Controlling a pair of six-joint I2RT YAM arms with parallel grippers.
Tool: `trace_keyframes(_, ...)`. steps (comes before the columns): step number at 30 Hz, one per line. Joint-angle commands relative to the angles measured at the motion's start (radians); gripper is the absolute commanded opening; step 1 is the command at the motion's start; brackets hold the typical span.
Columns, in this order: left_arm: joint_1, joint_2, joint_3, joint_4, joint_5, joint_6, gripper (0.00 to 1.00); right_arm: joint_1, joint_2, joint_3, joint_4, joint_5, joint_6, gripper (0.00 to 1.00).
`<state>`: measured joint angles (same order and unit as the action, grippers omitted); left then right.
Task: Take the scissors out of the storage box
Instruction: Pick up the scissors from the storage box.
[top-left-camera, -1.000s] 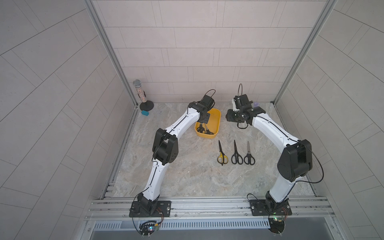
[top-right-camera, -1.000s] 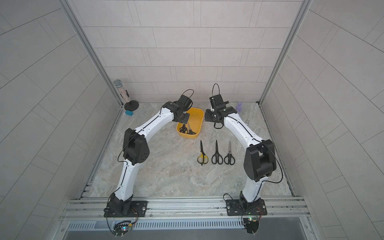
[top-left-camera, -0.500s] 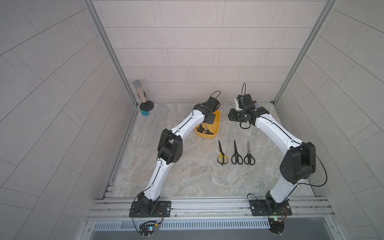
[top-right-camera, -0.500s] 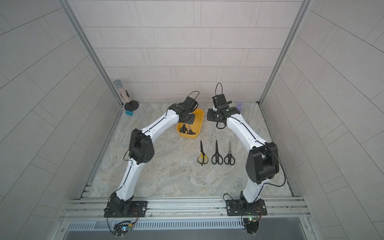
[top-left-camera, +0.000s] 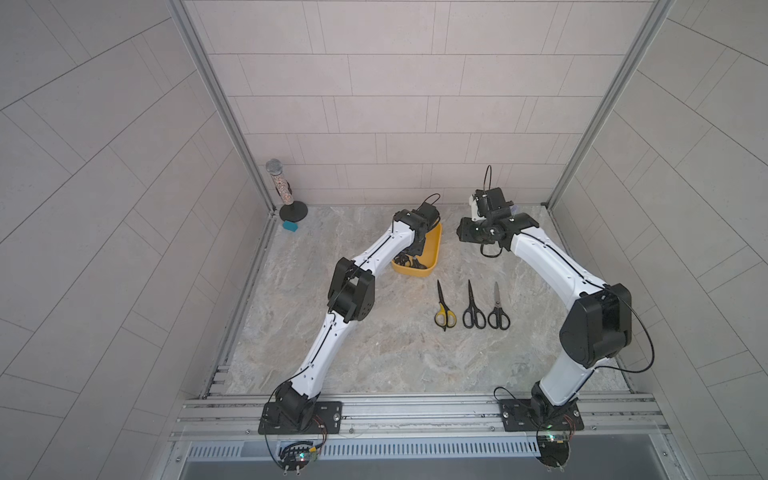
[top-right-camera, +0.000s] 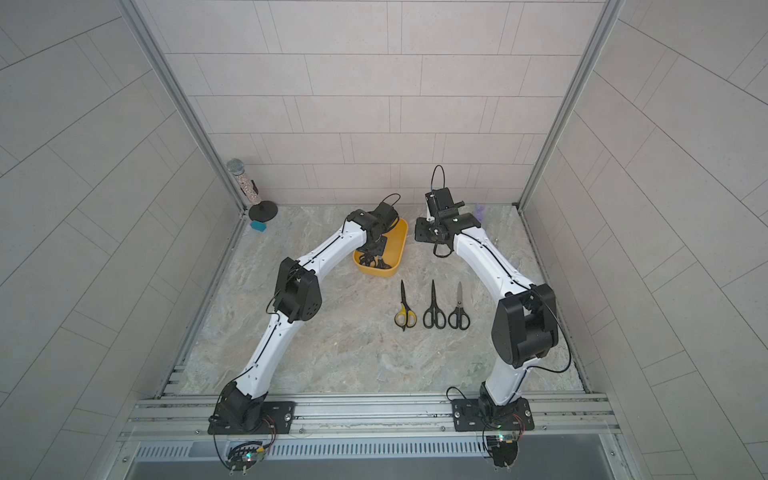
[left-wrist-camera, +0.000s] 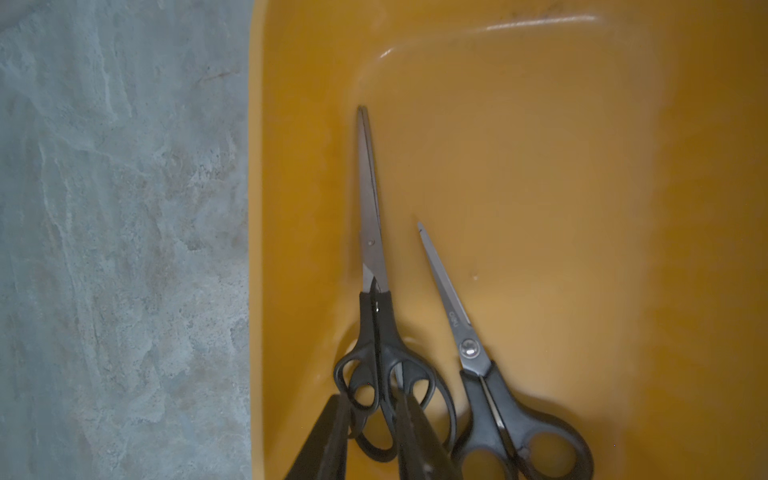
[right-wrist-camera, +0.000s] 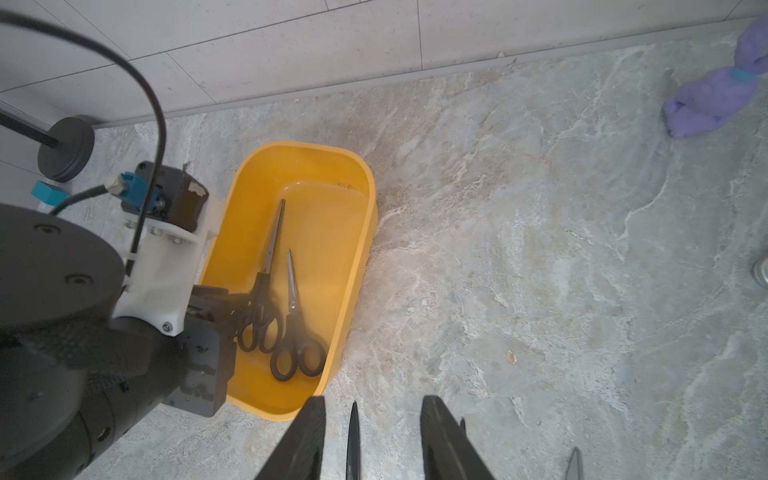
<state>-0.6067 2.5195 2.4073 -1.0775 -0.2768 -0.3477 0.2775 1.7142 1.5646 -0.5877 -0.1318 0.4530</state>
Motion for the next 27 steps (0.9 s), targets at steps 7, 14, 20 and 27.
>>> trace_keyframes(7,0.029,-0.034,-0.122,0.097,0.027,-0.099,0.26,-0.006,-0.041,-0.025,0.001,-0.015,-0.009,0.43)
trace_keyframes(14,0.042,0.0,-0.099,0.146,0.06,-0.145,0.25,-0.006,-0.038,-0.032,0.008,-0.028,-0.005,0.43)
trace_keyframes(20,0.048,0.072,-0.001,0.096,0.085,-0.142,0.24,-0.006,-0.041,-0.037,0.008,-0.031,-0.007,0.43)
trace_keyframes(27,0.042,0.089,0.085,-0.026,0.111,-0.164,0.23,-0.008,-0.037,-0.034,0.009,-0.028,-0.008,0.43)
